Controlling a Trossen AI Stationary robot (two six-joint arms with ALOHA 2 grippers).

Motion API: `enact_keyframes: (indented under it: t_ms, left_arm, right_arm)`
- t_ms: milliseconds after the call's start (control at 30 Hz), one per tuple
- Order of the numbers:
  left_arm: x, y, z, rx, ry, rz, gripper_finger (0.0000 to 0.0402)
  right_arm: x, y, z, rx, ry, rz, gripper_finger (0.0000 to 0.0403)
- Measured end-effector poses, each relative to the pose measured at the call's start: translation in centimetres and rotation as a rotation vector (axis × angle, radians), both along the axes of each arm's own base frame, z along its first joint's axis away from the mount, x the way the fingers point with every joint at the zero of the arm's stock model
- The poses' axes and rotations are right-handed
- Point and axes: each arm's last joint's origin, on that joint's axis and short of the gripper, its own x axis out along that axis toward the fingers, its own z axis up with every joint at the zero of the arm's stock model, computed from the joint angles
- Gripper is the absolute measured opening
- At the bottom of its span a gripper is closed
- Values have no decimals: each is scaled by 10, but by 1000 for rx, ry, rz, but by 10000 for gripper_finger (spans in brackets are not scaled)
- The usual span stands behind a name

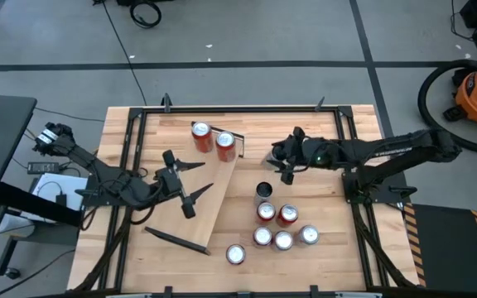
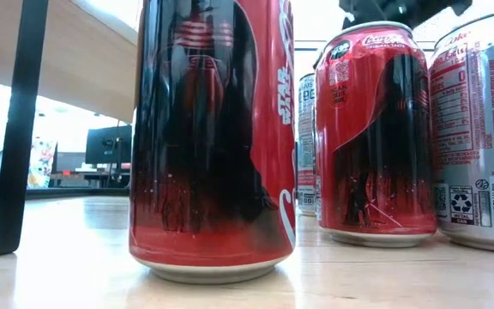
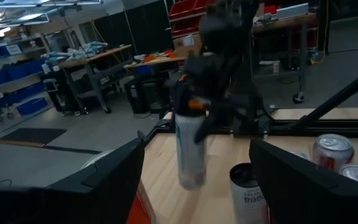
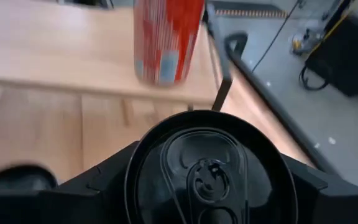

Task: Place canned beverage on shelf
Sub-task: Put the top white soda can on the shelf

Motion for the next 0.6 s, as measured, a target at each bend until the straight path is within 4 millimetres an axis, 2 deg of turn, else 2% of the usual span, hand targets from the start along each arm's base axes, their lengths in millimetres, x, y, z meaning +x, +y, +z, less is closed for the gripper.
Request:
enact_keyframes:
  t_ms: [133,333,467,600]
  left_arm:
    - [0,0,-3,-4,23,-13,302]
    - [6,5,-6,-43,38,-136,302]
    - [9,11,-9,-75,54,-142,302]
    - [12,16,-10,-108,67,-184,302]
  right_arm:
    - [4,3,27,-24,19,60,278]
    - [11,9,64,-20,-38,240,276]
    - [20,15,75,-16,-59,338,277]
    - [36,23,77,-2,-53,396,277]
